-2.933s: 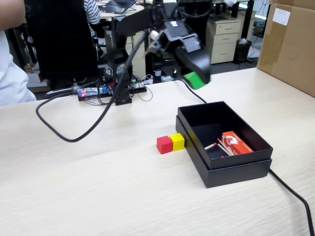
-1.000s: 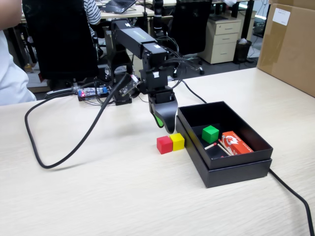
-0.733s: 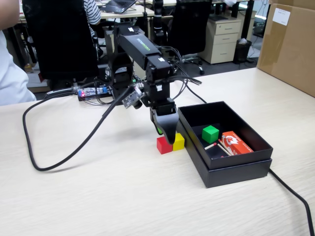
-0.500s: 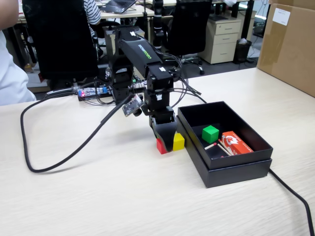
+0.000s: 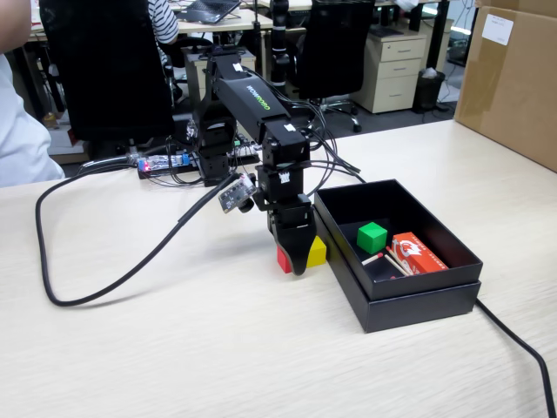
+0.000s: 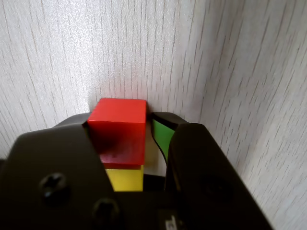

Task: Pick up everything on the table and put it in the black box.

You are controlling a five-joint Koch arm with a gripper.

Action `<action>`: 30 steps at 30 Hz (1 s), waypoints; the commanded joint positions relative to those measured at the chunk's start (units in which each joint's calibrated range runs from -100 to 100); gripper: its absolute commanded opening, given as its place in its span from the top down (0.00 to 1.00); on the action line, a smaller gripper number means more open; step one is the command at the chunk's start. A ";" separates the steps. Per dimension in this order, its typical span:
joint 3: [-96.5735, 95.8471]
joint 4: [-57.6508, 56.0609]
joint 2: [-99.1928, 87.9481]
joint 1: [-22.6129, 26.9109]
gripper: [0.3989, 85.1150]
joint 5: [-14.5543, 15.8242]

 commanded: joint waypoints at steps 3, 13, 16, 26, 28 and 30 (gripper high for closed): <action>2.68 0.93 -1.03 -1.17 0.93 0.00; 2.50 -0.36 -20.08 -1.56 0.98 -0.24; 6.03 -1.05 -29.95 0.83 0.98 -0.49; 26.61 -4.94 -8.61 11.58 0.97 0.93; 26.61 -4.94 -7.34 11.48 0.97 1.03; 26.52 -4.94 -4.82 11.28 0.97 1.07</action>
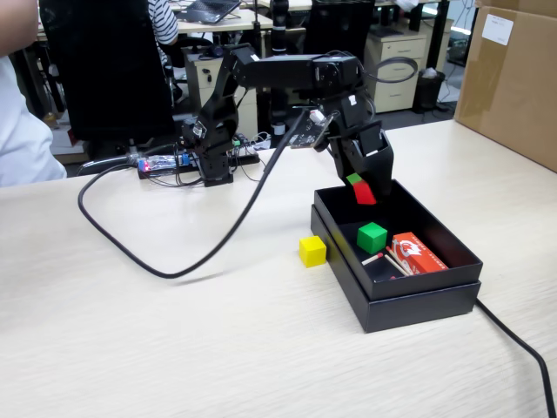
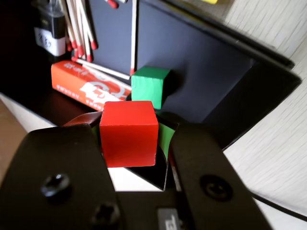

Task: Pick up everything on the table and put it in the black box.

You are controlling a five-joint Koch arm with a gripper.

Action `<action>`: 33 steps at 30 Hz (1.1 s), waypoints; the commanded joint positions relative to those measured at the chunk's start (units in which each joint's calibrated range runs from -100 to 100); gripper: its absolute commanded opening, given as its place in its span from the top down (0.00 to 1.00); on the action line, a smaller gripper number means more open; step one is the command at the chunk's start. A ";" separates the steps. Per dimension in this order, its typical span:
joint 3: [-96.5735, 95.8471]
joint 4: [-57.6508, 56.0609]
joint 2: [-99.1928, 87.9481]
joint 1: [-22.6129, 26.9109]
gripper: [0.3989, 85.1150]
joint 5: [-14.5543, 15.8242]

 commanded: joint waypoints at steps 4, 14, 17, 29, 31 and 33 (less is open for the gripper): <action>2.88 0.17 2.79 -0.49 0.97 0.15; 2.88 -0.35 8.88 -0.68 0.97 0.59; 4.15 -0.35 10.25 -0.63 0.91 0.59; 5.42 -0.35 11.51 -0.20 0.51 0.59; 5.96 -0.35 10.94 0.05 0.51 0.63; 6.42 -0.35 9.79 0.20 0.51 0.83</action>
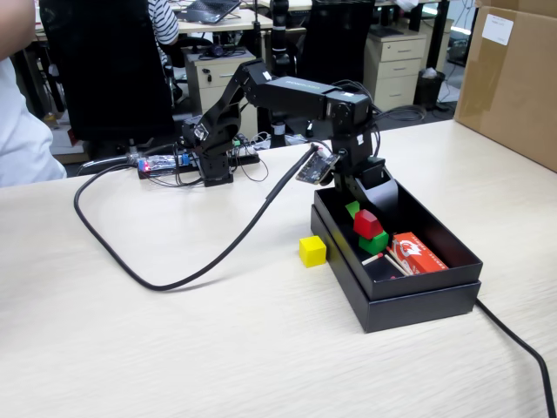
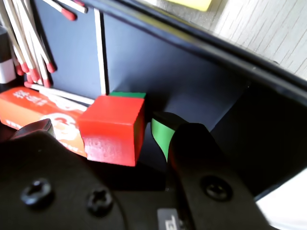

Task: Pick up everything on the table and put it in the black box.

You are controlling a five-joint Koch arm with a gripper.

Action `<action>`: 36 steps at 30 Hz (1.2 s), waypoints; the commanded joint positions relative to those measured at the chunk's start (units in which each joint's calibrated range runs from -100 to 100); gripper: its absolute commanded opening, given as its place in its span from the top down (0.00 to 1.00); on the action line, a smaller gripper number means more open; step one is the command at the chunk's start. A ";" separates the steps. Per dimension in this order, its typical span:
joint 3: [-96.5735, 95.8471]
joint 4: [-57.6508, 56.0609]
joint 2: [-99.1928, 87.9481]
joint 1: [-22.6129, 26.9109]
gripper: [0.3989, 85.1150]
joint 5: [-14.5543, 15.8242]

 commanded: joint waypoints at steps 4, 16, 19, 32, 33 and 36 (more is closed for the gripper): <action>4.86 -0.35 -9.92 0.24 0.51 0.44; -8.19 -0.35 -38.27 -6.89 0.46 -0.83; -17.44 -0.35 -39.30 -9.62 0.43 -1.47; -23.06 -0.35 -25.76 -8.69 0.42 -0.78; -22.79 -0.35 -24.73 -8.40 0.42 -0.73; -21.25 -0.35 -21.17 -7.62 0.42 -0.29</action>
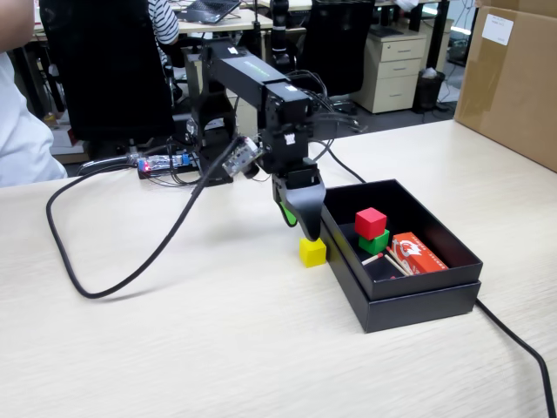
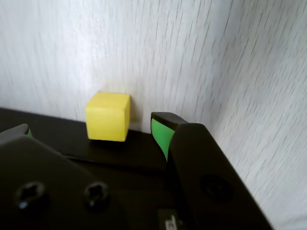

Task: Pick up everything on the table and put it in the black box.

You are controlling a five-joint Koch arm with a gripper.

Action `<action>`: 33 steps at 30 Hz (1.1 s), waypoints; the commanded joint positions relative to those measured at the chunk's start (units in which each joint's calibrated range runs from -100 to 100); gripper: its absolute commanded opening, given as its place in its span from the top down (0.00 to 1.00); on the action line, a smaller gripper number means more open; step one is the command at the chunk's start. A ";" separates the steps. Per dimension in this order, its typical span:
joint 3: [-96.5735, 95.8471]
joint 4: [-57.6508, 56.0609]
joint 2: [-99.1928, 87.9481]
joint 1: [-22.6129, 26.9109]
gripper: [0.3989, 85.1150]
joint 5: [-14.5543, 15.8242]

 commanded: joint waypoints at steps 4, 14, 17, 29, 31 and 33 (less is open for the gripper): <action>6.30 -0.27 5.30 1.22 0.42 0.83; 9.48 -0.27 11.84 1.32 0.42 0.98; 9.66 -0.27 13.21 1.27 0.43 1.17; 12.02 -0.27 16.89 1.17 0.96 2.54; 12.20 -0.27 15.85 1.17 0.99 2.74; 12.02 -0.27 14.94 1.12 0.99 2.78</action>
